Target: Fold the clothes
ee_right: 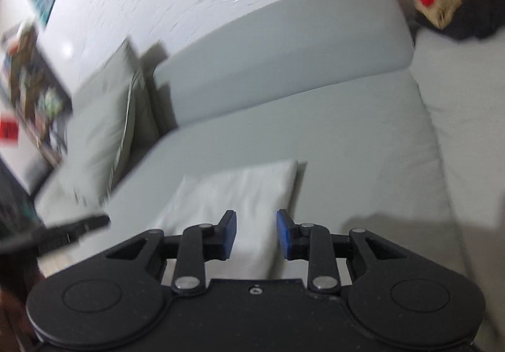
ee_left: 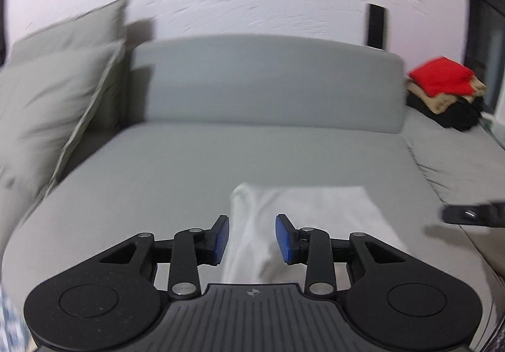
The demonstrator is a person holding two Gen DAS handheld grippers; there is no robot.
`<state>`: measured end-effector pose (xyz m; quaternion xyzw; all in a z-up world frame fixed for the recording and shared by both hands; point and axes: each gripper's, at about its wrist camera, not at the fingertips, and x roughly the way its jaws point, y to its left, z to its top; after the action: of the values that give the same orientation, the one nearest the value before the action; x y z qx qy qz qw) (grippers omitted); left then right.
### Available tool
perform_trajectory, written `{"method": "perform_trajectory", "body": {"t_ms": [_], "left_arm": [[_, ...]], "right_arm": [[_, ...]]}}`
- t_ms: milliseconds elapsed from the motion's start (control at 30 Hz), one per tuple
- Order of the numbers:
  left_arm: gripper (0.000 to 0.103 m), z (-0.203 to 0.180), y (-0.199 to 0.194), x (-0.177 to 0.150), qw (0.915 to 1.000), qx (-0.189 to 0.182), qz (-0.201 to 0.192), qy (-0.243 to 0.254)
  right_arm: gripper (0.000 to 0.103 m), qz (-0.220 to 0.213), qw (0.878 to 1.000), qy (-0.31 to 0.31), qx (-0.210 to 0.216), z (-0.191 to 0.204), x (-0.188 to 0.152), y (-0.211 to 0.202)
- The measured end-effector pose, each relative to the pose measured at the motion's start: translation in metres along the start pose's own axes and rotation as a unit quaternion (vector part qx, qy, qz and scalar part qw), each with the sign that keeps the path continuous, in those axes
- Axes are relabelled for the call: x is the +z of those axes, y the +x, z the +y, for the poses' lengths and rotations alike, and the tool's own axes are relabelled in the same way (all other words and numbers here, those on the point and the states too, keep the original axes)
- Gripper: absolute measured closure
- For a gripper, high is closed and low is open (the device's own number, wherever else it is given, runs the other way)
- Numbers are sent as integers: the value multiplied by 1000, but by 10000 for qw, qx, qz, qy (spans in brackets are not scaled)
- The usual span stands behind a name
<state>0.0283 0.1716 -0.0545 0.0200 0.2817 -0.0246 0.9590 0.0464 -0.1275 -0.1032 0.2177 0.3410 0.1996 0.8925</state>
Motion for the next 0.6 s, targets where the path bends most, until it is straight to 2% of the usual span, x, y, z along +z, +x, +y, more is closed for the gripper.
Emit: {"method": "perform_trajectory", "body": {"t_ms": [67,133,267,367,400,433,500,567,600], "left_arm": [[70,-9,22,13,9992,-316,46,257],[70,-19,47,21,9962,-669,223,503],[69,-15,105,23,9923,-1008,628,349],[70,3,153,15,9928,-681,945,-278],[70,10,165,10,9921,-527,1036,-463],[72,17,175,7,9912,-387,1095,-631],[75,25,187,6,9911,-90,1076,-783],[76,30,192,8,9899,496,1011,-857],[69,35,193,8,9873,798,991,-954]], "right_arm": [[79,62,9982,520,295,-11,8,18],[80,217,9931,916,700,-16,14,42],[79,789,9812,1281,1206,-22,17,95],[79,1190,9731,1594,1164,-36,15,139],[87,1236,9706,1742,1110,-43,13,152],[102,1193,9689,1882,1072,-51,12,161],[103,894,9666,2205,953,-68,12,170],[103,373,9678,2405,643,-81,12,169],[103,113,9694,2410,447,-85,13,166]]}}
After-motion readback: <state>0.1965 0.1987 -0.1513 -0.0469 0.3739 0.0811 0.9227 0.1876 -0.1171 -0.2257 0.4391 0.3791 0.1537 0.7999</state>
